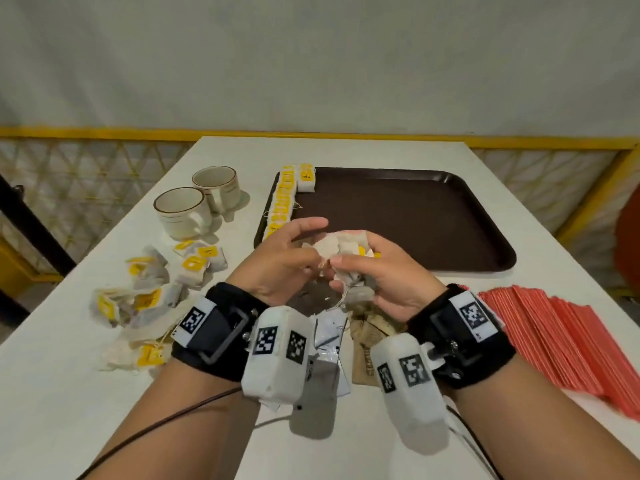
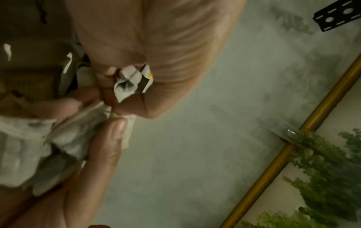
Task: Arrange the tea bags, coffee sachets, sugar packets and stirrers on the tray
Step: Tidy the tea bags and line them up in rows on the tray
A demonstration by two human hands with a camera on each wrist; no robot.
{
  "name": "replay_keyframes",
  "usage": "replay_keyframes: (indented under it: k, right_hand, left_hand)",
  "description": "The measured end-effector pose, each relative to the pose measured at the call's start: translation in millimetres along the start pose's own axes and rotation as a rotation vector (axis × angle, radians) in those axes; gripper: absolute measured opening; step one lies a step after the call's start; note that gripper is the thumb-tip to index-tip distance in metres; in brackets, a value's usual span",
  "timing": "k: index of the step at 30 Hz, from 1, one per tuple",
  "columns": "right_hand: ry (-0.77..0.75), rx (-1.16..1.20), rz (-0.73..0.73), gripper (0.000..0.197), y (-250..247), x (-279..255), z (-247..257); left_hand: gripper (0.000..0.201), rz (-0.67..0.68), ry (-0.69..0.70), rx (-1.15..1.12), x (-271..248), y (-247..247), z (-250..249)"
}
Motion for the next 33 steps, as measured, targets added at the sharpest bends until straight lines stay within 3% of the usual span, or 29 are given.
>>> replay_keyframes:
  k: [4,11,14,19,21,25,28,33]
  right_hand:
    - [-0.034,-0.088,-0.074,0.028,-10,-4,1]
    - [-0.109,-0.437,-0.155,0.025,-15,-2,-3]
    - [-0.058,-0.356,-0.140,0.041,-16,-1,-5]
    - [-0.188,-0.397,-0.241,0.010,-26,2,0]
    - [-0.207,-0.381,-0.245,0.015,-27,3,0]
    - [-0.264,-0.336,-0.270,0.009,-28,2,3]
    - [-0.307,-0.300,-0.270,0.017,-30,3,5]
    - [-0.241,-0.416,-0.241,0.023,-33,5,3]
  left_hand:
    - [0.038,-0.053,0.057,0.062,-1,-9,-5]
    - [0.016,-0.133,0.037,-0.041,2,-19,-2]
    - [0.014,-0.138,0.020,-0.062,2,-19,0]
    - [0.038,-0.086,0.073,0.043,0,-15,1]
    - [0.042,-0.093,0.092,0.078,-1,-15,1]
    - [0.027,-0.173,0.156,0.038,3,-20,1]
    - [0.009,-0.196,0.144,-0.033,5,-22,2]
    - [0.009,-0.212,0.105,0.017,8,-24,3]
Point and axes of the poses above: each hand's wrist, its own x-axis towards the middle knuckle, its own y-axis out of the palm, z = x × y, the point moved 5 cm from there along x, towards the middle knuckle, and after that the axes turned 7 degrees about y, right-handed, at the moved point
